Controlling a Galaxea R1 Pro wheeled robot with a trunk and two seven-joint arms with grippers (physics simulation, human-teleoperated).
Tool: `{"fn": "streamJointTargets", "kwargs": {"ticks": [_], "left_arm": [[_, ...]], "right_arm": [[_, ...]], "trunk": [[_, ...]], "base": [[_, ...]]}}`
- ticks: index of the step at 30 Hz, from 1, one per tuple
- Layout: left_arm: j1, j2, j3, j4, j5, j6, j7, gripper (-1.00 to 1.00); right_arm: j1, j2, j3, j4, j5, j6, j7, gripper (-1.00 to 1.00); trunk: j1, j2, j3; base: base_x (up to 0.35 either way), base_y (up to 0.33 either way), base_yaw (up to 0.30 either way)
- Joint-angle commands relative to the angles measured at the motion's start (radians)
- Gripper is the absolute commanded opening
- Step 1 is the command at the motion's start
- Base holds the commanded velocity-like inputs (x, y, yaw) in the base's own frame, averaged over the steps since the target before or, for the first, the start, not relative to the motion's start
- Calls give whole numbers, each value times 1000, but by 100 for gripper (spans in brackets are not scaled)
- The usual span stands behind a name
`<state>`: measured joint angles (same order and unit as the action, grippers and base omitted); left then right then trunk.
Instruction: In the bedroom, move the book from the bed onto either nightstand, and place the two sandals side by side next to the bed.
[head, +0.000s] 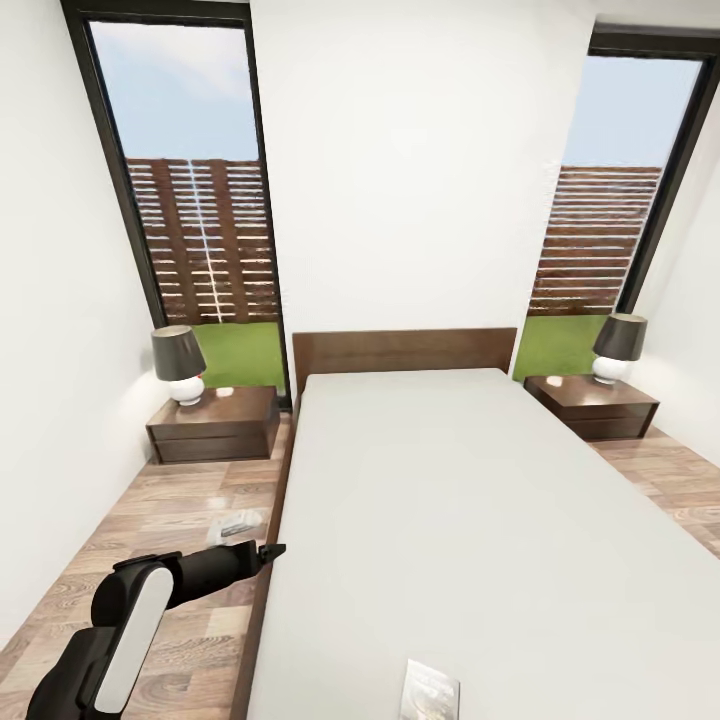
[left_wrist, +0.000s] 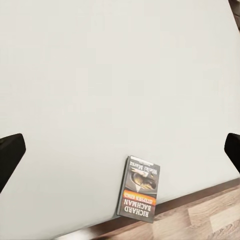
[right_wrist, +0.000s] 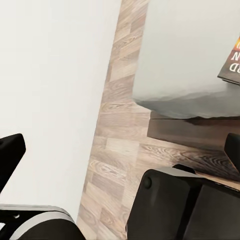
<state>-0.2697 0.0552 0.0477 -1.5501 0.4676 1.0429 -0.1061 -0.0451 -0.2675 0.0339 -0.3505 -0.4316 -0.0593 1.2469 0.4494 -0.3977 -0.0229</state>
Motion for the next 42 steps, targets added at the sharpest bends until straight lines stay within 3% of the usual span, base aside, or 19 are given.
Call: {"fn": "streamJointTargets", "kwargs": {"ticks": [1, 4, 10, 13, 16, 17, 21, 22, 25, 31, 42], "left_arm": [[-1, 0, 1, -1, -9, 4, -10, 100], [-1, 1, 1, -1, -9, 4, -10, 100], [-1, 1, 1, -1, -9, 4, -10, 100], [-1, 1, 1, -1, -9, 4, -10, 100], [-1, 1, 1, -1, -9, 4, -10, 100], [-1, 1, 1, -1, -9, 4, -10, 100], [-1, 1, 1, -1, -9, 4, -11, 100], [-1, 1, 1, -1, -9, 4, -11, 100], [-2, 1, 1, -1, -9, 4, -12, 100], [-2, 2, 0, -1, -9, 4, -13, 100], [-2, 3, 0, -1, -9, 4, -12, 100]], "right_arm": [[-1, 0, 4, 1, -3, -6, 1, 100], [-1, 5, 4, 2, 0, -5, -24, 100], [-1, 11, 10, 0, 1, 3, -240, 100], [-1, 11, 9, -6, -4, 11, -271, 100], [-1, 12, 0, -7, -17, 47, -137, 100], [-1, 12, 0, -7, -17, 47, -137, 100], [-2, 12, -42, -5, -88, 171, 167, 100], [-2, 12, -42, -5, -88, 171, 167, 100], [-2, 13, -63, -6, -141, 270, 311, 100], [-2, 30, -81, -9, -189, 368, 324, 100], [-2, 45, -93, -14, -208, 393, 324, 100]], "trunk": [[1, -2, -2], [1, -2, -2], [1, -2, -2], [1, -2, -2], [1, -2, -2], [1, -2, -2], [1, -2, -2], [1, -2, -2], [1, -2, -2], [1, -2, -2], [1, -2, -2]], "base": [[0, 6, 0], [0, 4, 0], [0, 1, 0], [0, 0, 0], [0, 0, 0], [0, 0, 0], [0, 0, 0], [0, 0, 0], [0, 0, 0], [0, 0, 0], [0, 0, 0]]}}
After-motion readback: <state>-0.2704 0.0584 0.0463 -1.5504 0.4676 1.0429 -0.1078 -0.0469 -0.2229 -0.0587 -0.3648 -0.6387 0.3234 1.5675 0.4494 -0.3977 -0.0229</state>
